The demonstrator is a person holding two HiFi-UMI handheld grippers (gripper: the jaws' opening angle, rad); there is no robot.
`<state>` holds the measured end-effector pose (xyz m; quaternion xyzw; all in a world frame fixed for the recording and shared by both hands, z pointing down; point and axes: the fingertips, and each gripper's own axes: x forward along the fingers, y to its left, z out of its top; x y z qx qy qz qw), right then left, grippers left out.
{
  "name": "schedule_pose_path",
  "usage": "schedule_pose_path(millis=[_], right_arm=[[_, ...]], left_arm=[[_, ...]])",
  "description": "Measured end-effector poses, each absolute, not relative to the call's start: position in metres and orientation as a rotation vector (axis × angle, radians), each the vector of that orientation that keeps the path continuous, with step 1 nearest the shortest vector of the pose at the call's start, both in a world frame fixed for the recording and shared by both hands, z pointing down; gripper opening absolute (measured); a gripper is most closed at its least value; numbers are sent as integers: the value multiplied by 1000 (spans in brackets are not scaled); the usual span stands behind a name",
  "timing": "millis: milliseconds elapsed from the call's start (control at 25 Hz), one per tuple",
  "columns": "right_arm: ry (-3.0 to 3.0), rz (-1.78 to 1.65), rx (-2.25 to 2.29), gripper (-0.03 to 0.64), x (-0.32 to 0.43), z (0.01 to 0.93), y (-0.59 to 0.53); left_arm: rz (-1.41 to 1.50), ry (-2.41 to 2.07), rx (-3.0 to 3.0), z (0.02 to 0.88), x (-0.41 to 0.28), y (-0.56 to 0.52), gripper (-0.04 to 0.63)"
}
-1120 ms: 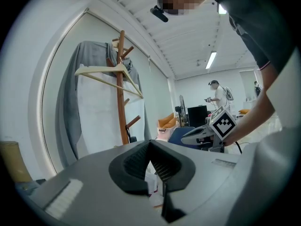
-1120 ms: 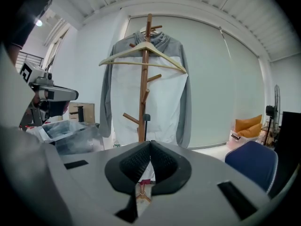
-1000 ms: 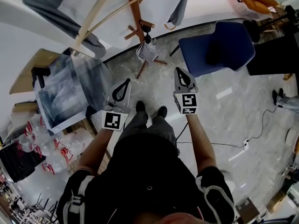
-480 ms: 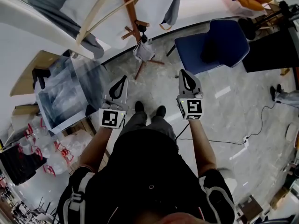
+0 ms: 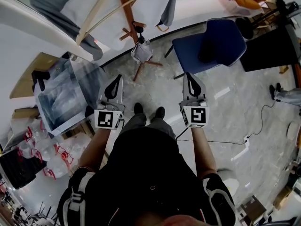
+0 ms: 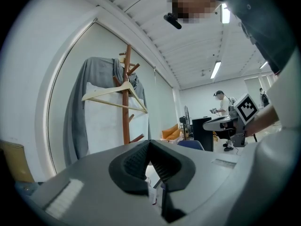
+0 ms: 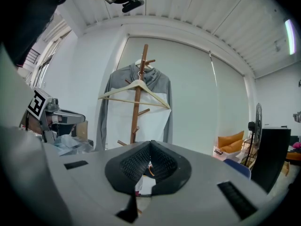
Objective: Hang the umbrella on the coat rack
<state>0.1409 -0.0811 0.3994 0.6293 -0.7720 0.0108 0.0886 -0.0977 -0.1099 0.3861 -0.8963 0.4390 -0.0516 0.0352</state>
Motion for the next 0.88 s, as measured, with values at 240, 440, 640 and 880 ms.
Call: schedule_pose_path(millis=[240,440,640,880], right_arm=[[-2302,-66,1901,2,146,377,-74],[-2289,-77,1917,2,148,378,-66],[-2282,-71,1905,2,150,383,-55],[-2304,-49,1929,2,149,384,-51]], left_arm=[[-129,1348,-2747,373,-98,-109,0],[-114,1369,-2744,372,-104,-110,0],[-107,1388,-2735,369,-108,-108,0],[-100,1405,-2726,371,-112,-107,0]])
